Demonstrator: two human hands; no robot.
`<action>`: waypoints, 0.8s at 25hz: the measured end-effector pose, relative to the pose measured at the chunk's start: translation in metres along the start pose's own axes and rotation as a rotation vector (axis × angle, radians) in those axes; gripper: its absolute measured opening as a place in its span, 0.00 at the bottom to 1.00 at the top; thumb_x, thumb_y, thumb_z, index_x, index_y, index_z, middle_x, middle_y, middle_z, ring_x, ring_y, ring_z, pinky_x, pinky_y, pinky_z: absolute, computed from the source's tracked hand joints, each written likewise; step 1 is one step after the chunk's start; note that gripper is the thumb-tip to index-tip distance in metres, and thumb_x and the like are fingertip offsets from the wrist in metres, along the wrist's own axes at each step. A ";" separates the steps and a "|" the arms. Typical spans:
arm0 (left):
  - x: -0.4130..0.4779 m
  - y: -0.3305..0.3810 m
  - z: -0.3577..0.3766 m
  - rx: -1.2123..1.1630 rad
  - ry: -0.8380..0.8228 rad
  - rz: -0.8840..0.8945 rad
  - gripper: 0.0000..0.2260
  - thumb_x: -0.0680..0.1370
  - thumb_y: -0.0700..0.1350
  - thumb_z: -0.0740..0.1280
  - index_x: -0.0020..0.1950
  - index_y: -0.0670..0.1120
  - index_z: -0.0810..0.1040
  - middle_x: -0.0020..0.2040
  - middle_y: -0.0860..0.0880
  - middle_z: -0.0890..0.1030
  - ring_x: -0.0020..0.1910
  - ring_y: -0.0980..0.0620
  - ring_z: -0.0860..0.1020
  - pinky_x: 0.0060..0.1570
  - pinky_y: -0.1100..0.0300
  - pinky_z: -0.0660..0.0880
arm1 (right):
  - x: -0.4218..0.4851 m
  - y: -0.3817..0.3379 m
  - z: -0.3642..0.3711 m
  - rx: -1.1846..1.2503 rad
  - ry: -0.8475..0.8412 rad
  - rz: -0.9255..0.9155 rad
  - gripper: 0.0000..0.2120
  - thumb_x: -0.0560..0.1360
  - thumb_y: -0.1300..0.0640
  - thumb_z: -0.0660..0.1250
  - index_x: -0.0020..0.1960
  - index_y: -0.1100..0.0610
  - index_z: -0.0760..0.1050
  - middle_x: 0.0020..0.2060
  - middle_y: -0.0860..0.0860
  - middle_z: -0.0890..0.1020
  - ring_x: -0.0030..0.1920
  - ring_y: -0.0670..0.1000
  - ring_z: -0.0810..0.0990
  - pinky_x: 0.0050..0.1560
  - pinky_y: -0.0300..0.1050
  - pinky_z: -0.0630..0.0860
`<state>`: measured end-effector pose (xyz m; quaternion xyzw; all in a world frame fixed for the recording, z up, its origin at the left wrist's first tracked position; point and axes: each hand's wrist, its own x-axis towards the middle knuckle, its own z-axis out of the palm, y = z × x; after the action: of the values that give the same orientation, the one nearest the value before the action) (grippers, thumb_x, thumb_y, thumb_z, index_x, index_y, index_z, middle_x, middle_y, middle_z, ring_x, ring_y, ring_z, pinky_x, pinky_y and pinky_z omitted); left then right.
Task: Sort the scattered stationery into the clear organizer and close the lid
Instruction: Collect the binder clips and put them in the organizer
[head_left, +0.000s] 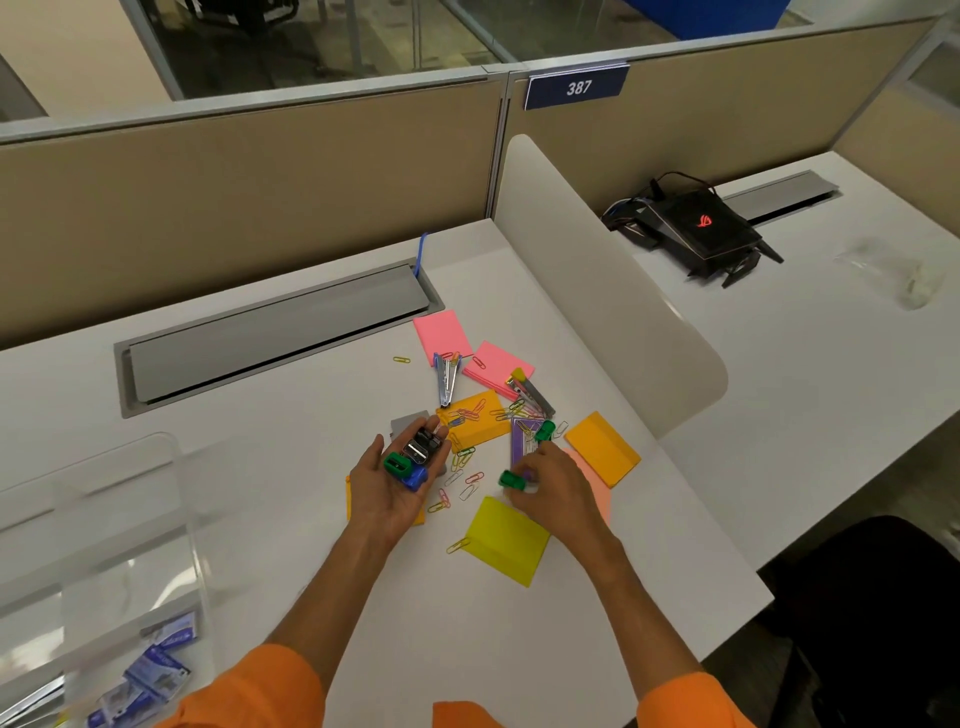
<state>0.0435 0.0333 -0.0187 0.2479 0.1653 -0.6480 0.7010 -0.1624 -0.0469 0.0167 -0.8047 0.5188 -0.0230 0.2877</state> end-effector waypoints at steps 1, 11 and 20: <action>0.000 -0.002 0.002 -0.004 0.007 -0.002 0.26 0.83 0.55 0.53 0.66 0.36 0.75 0.67 0.37 0.76 0.66 0.38 0.75 0.63 0.43 0.73 | -0.001 -0.013 -0.002 0.061 0.055 -0.024 0.16 0.70 0.48 0.75 0.54 0.54 0.80 0.49 0.50 0.76 0.50 0.48 0.75 0.45 0.41 0.75; -0.011 -0.006 0.013 0.144 0.040 0.008 0.25 0.82 0.55 0.52 0.72 0.42 0.70 0.71 0.42 0.74 0.71 0.42 0.70 0.75 0.47 0.59 | -0.002 -0.126 0.024 0.112 0.062 -0.166 0.19 0.70 0.44 0.74 0.56 0.54 0.81 0.56 0.52 0.80 0.57 0.50 0.77 0.56 0.42 0.76; -0.002 0.002 0.004 -0.006 -0.040 0.013 0.25 0.81 0.51 0.52 0.67 0.36 0.75 0.68 0.37 0.75 0.69 0.38 0.73 0.66 0.42 0.72 | 0.014 -0.073 -0.011 0.269 0.227 -0.048 0.12 0.69 0.50 0.76 0.49 0.54 0.82 0.43 0.48 0.79 0.42 0.45 0.76 0.41 0.40 0.73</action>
<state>0.0448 0.0329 -0.0139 0.2337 0.1518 -0.6477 0.7091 -0.0992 -0.0415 0.0577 -0.7634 0.5208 -0.1896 0.3318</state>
